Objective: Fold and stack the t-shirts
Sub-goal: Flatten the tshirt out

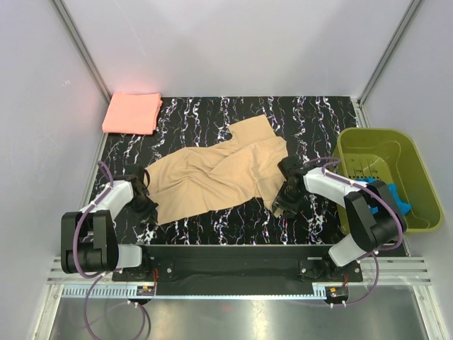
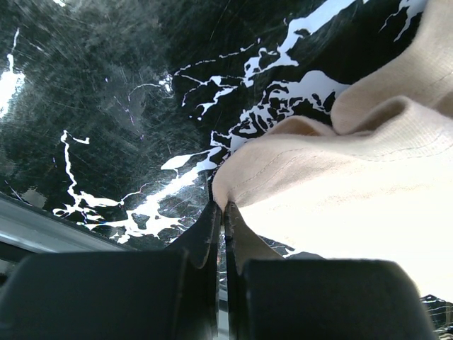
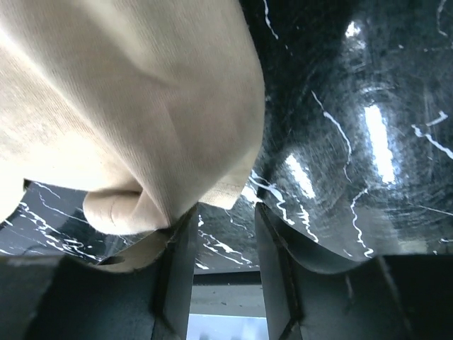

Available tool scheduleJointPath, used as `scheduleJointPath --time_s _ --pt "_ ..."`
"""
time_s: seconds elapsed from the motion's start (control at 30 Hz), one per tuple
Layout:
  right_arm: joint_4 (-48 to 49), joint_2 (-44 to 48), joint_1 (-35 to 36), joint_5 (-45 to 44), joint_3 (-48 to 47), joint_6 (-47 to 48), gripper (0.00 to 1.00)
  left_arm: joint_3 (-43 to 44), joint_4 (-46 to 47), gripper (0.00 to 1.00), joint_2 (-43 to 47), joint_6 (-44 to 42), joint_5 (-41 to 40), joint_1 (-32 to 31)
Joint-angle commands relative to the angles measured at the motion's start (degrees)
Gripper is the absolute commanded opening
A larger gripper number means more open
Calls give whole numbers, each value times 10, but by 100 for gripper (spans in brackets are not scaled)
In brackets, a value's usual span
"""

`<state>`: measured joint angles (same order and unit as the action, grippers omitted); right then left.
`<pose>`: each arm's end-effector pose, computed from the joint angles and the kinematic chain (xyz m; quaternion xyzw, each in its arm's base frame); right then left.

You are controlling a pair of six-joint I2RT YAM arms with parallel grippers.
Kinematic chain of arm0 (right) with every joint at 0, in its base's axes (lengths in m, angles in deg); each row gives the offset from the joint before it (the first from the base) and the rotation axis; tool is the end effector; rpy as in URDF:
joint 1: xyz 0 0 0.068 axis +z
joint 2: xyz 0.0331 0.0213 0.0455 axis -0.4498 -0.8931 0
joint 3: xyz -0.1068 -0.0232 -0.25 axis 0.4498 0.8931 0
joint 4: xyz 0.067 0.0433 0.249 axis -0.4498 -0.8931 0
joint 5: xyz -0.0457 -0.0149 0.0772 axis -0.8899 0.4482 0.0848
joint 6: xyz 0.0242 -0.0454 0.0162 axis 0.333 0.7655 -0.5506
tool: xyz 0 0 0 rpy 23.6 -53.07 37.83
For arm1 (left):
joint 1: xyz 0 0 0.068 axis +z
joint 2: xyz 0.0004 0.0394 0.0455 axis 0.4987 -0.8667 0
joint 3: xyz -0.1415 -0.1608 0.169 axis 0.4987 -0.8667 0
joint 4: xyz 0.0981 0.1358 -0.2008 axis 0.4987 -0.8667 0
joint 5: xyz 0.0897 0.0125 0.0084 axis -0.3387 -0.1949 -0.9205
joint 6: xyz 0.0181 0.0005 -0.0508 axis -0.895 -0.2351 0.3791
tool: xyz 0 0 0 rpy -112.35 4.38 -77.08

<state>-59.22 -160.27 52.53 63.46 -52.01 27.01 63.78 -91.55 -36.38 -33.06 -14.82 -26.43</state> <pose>0.2267 0.1146 0.1528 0.2224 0.9708 0.0893 0.0135 0.1900 0.0121 0.1524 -0.4211 0.9066 -0.0027 0.0256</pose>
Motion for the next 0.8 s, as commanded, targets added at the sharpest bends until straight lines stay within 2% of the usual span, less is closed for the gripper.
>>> scheduleJointPath --time_s 0.0,0.2,0.33,0.63,0.77 --pt "18 -10 -3 -17 -5 -15 45 -1 38 0 -6 -11 -10 4" --pt "18 -33 -5 -31 -20 -7 42 2 34 0 -5 -14 -7 4" --pt "-3 -2 -5 -38 -22 -4 41 4 32 0 -2 -18 -5 4" --pt "-19 22 -15 -36 -16 -2 42 5 32 0 -8 -18 -8 4" --pt "0 -6 -22 -33 -20 7 43 5 32 0 -8 -19 -9 5"
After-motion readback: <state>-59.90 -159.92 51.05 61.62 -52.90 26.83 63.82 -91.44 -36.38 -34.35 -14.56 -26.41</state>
